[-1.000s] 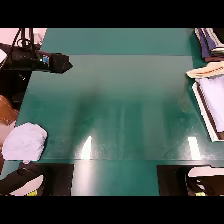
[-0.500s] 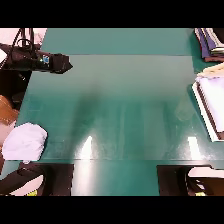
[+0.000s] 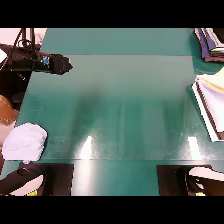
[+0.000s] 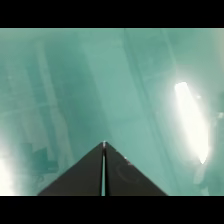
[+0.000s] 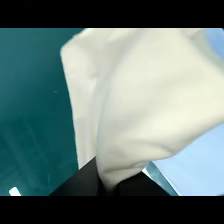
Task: Fold the shirts.
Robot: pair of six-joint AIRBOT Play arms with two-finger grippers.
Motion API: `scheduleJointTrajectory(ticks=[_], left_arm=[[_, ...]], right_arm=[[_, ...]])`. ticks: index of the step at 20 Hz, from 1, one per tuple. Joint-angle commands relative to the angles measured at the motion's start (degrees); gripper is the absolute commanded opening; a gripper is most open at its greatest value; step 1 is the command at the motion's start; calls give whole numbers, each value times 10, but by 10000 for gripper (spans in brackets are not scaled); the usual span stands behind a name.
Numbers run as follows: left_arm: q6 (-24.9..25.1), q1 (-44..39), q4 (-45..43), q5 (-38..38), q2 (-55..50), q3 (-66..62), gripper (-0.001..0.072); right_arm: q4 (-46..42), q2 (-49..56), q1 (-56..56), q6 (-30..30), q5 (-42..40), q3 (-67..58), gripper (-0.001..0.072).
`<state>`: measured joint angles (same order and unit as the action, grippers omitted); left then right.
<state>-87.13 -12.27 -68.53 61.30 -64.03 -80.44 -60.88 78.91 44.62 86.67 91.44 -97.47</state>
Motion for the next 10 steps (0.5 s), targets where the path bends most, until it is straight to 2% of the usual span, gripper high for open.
scheduleJointTrajectory(ticks=[1,2,3,5,6,10], left_arm=[[7,0,0,2,0,0,25],[8,0,0,2,0,0,25],[17,0,0,3,0,0,25],[21,0,-1,4,0,0,25],[22,0,-1,4,0,0,25],[21,0,0,2,0,0,25]], right_arm=[[-78,-47,37,3,14,109,19],[-89,-59,50,3,11,132,26],[-93,-71,65,3,12,153,131],[-67,-90,90,3,9,182,577],[-25,-100,106,4,-4,194,659],[126,-132,109,-22,-49,178,650]])
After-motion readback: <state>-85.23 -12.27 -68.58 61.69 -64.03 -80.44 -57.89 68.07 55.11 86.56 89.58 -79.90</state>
